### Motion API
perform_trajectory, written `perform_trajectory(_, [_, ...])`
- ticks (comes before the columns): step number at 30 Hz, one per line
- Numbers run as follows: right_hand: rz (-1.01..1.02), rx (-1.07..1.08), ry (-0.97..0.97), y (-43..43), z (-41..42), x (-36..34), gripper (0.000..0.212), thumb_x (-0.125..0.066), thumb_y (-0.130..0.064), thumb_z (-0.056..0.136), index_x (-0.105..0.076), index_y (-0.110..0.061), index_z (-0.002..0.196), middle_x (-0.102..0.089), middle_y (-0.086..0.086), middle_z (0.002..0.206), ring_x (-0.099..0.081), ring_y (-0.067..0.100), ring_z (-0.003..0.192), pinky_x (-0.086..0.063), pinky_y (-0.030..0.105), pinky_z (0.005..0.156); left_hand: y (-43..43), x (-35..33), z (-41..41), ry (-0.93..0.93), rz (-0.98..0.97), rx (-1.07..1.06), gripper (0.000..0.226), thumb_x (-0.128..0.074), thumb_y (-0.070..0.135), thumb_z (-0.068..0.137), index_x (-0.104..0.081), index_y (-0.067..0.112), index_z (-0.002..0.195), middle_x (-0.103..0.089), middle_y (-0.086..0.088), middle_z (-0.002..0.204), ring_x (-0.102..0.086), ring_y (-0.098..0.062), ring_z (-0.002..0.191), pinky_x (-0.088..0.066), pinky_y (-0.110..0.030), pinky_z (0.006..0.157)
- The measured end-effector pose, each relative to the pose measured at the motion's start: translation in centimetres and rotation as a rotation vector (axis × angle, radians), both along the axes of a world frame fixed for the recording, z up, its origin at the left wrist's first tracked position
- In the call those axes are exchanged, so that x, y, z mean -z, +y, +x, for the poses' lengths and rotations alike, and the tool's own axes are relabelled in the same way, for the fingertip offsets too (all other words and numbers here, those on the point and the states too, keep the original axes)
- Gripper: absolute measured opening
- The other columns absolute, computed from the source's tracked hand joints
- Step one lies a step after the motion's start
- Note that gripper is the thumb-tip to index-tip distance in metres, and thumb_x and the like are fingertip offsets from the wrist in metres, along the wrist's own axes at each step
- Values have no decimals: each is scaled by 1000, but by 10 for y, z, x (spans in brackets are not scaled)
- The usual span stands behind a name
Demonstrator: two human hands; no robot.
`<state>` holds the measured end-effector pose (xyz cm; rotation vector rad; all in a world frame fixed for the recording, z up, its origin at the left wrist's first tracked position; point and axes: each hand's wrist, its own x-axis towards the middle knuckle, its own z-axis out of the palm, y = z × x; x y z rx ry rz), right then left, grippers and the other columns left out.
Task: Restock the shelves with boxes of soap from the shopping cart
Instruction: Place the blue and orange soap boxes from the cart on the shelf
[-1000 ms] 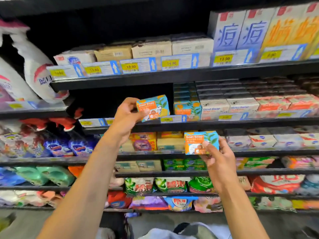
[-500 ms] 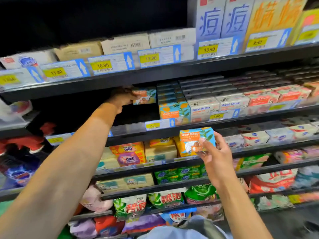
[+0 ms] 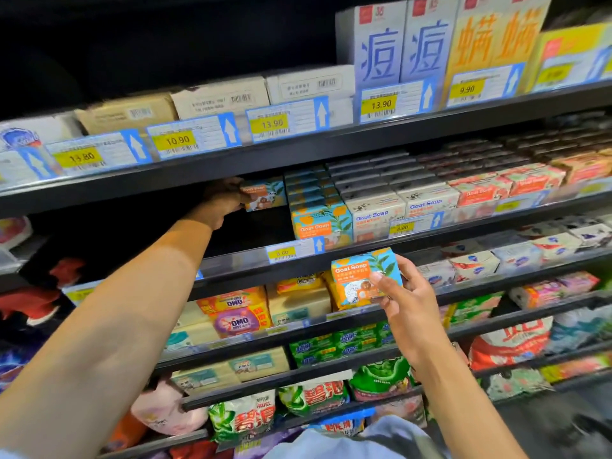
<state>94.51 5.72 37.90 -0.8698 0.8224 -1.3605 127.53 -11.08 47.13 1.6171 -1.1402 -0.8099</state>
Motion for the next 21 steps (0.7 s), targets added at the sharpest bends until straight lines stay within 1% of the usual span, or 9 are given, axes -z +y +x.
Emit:
perform_trajectory(2, [-11,-20,12,-1,2,-4,49,-77,-18,80,-63,-15,127,-76,10,115,-73,22,102,-56,29,82,2,-1,-1,-95,-26,-9,56,-76,-7,81,-57,1,134,-64,-14,125,-60,-25,116,-46,-25,88])
perform_trajectory(4, [-23,-30,24,-3,3,-8,48,-77,-17,82,-62,-13,128,-75,11,117,-73,24,104,-57,29,80,11,-5,-4,-174,-34,36,51,-77,0,84,-61,4,132,-65,-9,127,-60,-23,119,-44,-22,89])
perform_trajectory(8, [-52,-42,11,-10,7,-21,50,-79,-16,79,-60,-9,125,-74,13,117,-72,31,108,-56,41,88,49,-15,-18,-383,-99,59,51,-80,15,84,-61,15,132,-61,3,123,-56,-14,116,-41,-23,95])
perform_trajectory(11, [-89,-41,48,-14,16,-36,52,-82,-18,72,-62,-12,119,-74,14,114,-72,28,104,-57,36,83,91,-23,-36,-338,-206,125,40,-80,29,85,-65,28,122,-65,18,119,-60,-1,111,-44,-14,94])
perform_trajectory(13, [-129,-27,68,-17,23,-42,55,-84,-12,70,-63,-9,121,-73,17,115,-72,30,106,-58,36,83,121,-31,-50,-239,-254,229,27,-75,23,90,-67,32,114,-66,24,113,-61,9,107,-43,-5,88])
perform_trajectory(15, [-173,-23,78,-21,30,-46,60,-89,-11,69,-63,-7,123,-73,17,117,-69,37,113,-57,46,93,143,-36,-61,-186,-275,357,25,-73,15,91,-69,27,113,-70,16,115,-64,5,108,-49,-12,94])
perform_trajectory(17, [-208,-28,68,-21,36,-47,64,-93,-23,66,-65,-9,122,-74,16,117,-68,38,114,-55,49,97,160,-38,-70,-150,-257,466,30,-77,15,87,-69,22,115,-73,6,115,-68,-7,108,-54,-24,95])
perform_trajectory(19, [-236,-41,61,-20,42,-50,70,-96,-37,63,-67,-12,121,-74,14,117,-70,34,112,-56,46,94,170,-38,-75,-158,-216,525,42,-84,17,80,-68,25,118,-73,5,115,-69,-12,107,-57,-30,92])
perform_trajectory(21, [-291,-25,106,-17,49,-53,60,-91,-31,68,-67,-12,120,-76,10,113,-71,28,108,-58,38,88,176,-37,-75,-218,-196,533,48,-87,18,76,-67,26,119,-74,7,112,-71,-11,104,-58,-30,90])
